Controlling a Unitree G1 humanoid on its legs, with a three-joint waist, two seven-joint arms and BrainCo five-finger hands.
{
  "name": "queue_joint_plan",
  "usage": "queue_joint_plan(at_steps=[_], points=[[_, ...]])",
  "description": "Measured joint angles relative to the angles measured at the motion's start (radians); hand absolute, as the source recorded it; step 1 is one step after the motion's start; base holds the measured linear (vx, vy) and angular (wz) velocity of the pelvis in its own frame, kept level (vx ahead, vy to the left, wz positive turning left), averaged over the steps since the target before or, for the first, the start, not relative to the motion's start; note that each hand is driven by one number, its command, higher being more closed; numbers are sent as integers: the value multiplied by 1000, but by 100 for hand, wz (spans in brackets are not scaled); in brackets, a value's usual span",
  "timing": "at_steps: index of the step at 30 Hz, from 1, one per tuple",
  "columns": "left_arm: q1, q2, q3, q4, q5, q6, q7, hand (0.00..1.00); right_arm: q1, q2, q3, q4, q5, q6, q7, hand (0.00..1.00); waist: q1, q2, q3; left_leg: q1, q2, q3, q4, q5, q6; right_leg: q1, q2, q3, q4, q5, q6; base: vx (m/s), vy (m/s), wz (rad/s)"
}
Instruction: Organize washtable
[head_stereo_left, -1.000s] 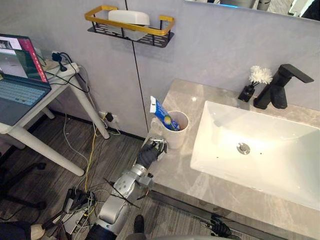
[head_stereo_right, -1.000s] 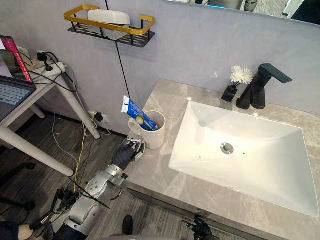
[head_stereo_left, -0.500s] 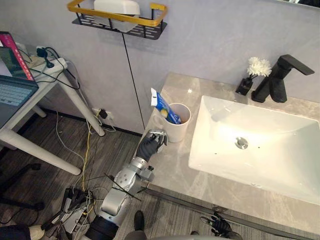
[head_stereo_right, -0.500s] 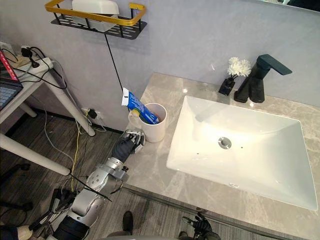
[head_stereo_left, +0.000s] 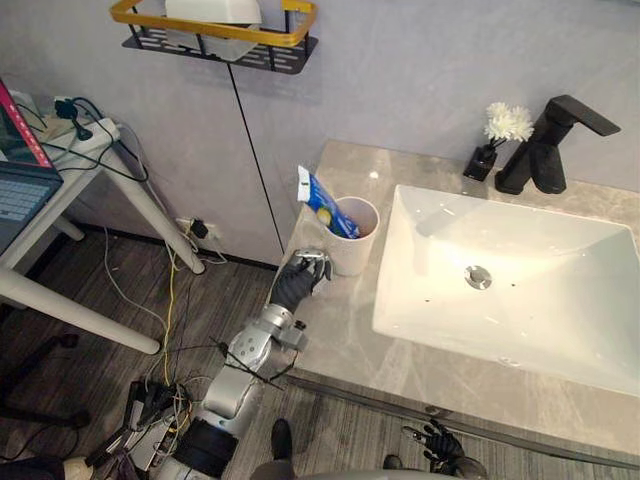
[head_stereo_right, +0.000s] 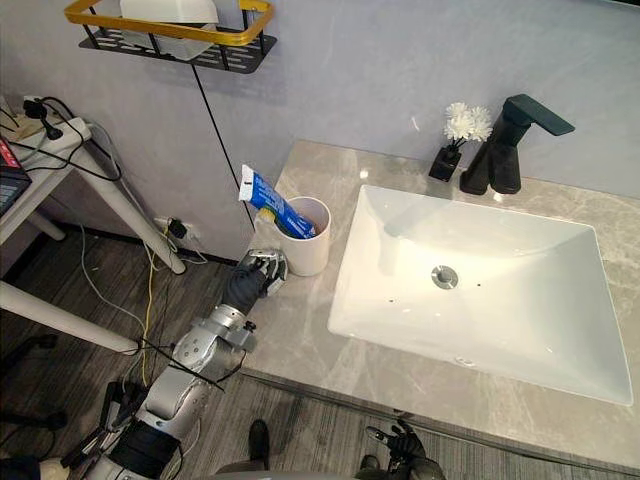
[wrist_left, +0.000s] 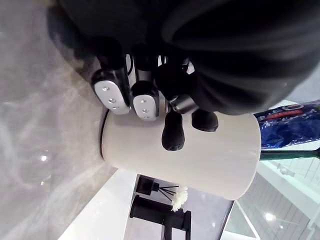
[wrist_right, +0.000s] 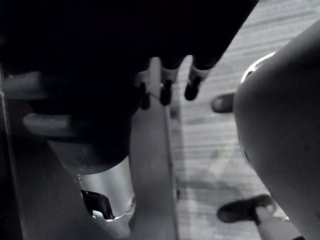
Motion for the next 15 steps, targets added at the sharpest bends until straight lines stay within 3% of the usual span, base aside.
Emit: queue_joint_plan(at_steps=[15], points=[[-2,17,12,-40,-36,16,-2,100,-7,2,1,-1,1,1,-3,0,-5,-6,17,0,-1,4,0,-1,0,1,0,3,-5,1,-1,2,-2,0]])
